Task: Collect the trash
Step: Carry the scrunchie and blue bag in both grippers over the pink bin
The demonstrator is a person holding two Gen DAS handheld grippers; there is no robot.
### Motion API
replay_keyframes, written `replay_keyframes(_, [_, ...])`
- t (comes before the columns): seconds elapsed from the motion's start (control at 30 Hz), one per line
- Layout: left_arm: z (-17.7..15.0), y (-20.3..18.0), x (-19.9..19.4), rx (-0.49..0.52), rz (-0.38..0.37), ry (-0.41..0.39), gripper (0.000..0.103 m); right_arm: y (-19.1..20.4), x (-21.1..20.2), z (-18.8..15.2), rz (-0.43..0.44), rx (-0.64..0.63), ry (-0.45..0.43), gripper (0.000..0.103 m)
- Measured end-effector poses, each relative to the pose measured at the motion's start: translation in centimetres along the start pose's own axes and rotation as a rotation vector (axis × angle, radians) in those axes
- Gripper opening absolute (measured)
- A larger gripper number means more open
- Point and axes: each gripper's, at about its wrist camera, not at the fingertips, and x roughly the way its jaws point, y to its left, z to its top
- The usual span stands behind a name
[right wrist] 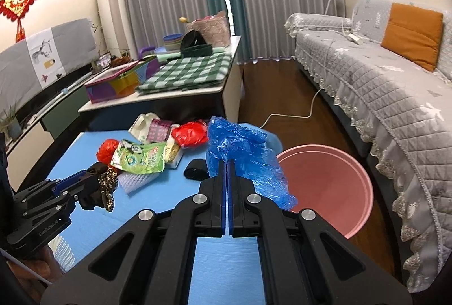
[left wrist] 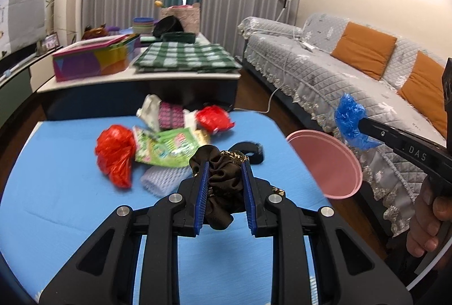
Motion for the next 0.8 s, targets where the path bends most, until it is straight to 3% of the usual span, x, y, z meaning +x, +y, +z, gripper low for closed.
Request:
replay_keyframes(0.33, [3.5, -3.7, 0.3, 0.037, -0.058, -0.043, 0.023, -4.2, -3.3, 4.4, -0.038, -0.005, -0.054, 0.001])
replay_keyframes(0.53, [5.2, -6.1, 2.1, 0.057, -0.074, -0.044, 0.023, -7.7, -3.1, 7.1, -0.071, -0.019, -0.079, 0.001])
replay_keyframes(0.8, [6.6, -9.3, 5.6, 0.088, -0.099, -0.015, 0.023, -13.0, -0.3, 6.2, -0.088, 0.103, -0.063, 0.001])
